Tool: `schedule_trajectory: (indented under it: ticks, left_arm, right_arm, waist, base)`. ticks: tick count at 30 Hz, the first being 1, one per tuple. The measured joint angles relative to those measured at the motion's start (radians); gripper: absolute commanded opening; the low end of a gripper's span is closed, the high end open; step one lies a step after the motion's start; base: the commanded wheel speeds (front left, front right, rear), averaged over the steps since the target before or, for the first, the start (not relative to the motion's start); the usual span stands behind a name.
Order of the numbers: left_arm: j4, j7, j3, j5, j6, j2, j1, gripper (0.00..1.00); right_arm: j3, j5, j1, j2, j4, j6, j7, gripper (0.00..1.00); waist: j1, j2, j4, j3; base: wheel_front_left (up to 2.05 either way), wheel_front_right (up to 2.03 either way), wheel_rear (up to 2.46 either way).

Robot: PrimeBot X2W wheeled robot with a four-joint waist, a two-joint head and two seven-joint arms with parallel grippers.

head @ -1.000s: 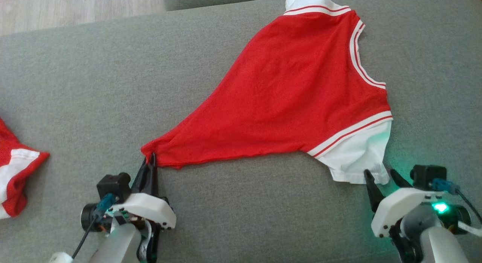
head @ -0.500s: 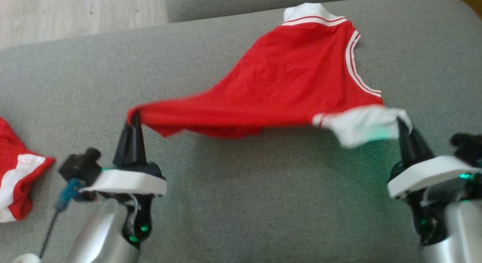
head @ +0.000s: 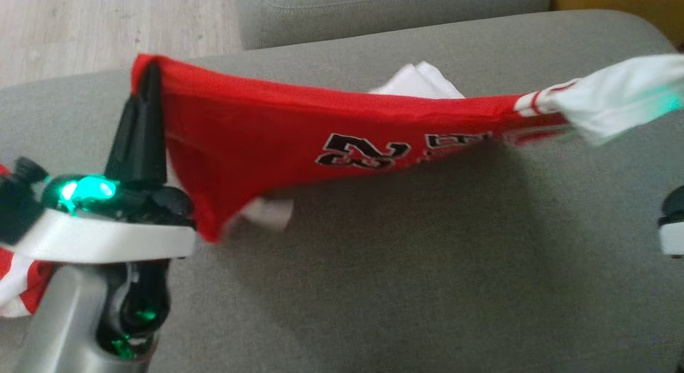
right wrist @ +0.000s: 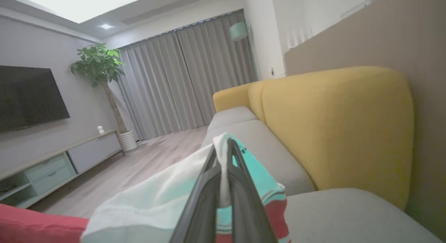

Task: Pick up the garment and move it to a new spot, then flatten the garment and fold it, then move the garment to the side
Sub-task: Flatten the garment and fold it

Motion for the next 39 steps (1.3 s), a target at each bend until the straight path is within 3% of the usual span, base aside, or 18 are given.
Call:
schedule_trajectory:
  ticks: [3,6,13,14,17,25,33,39]
  left_arm:
    - [-0.072,0.063,0.011,-0.037,0.033,0.012,-0.001,0.0]
    - [-0.074,0.106,0.016,-0.038,0.054,0.033,-0.011,0.0]
    - [0.149,0.125,0.035,-0.012,0.071,0.029,-0.245,0.0]
    - [0.149,0.125,0.035,-0.012,0.071,0.029,-0.245,0.0]
    - [0.267,0.086,0.044,0.033,0.069,0.026,-0.424,0.0]
    - [0.543,-0.138,0.042,0.198,0.007,0.011,-0.812,0.0]
    - [0.595,-0.239,-0.004,0.277,-0.063,0.033,-0.854,0.0]
    - [0.691,-0.258,-0.047,0.276,-0.073,0.02,-0.652,0.0]
  right_arm:
    - [0.002,-0.016,-0.037,0.0,-0.071,0.0,0.052,0.0]
    - [0.031,-0.019,-0.142,0.0,-0.061,0.0,0.105,0.0]
    - [0.075,-0.039,-0.502,-0.066,0.301,0.0,0.135,0.0]
    - [0.075,-0.039,-0.502,-0.066,0.301,0.0,0.135,0.0]
    - [0.13,-0.058,-0.703,-0.095,0.466,0.0,0.053,0.0]
    - [0.256,-0.146,-1.193,-0.162,0.804,0.0,-0.378,0.0]
    - [0.317,-0.131,-1.206,-0.211,0.911,0.0,-0.444,0.0]
    - [0.334,-0.07,-0.929,-0.207,0.941,0.0,-0.342,0.0]
  waist:
    - [0.0,0.0,0.002,0.017]
    - [0.0001,0.0,0.003,0.048]
    - [0.0003,0.0,0.011,0.174]
    - [0.0003,0.0,0.011,0.174]
    - [0.0005,-0.0001,0.015,0.243]
    - [0.0007,-0.0001,0.019,0.366]
    - [0.0001,-0.0001,0.02,0.35]
    - [0.0003,-0.0001,0.015,0.325]
  base:
    - [0.0,0.0,0.0]
    - [0.0,0.0,0.0]
    - [0.0,0.0,0.0]
    - [0.0,0.0,0.0]
    - [0.0,0.0,0.0]
    - [0.0,0.0,0.0]
    - [0.0,0.0,0.0]
    - [0.0,0.0,0.0]
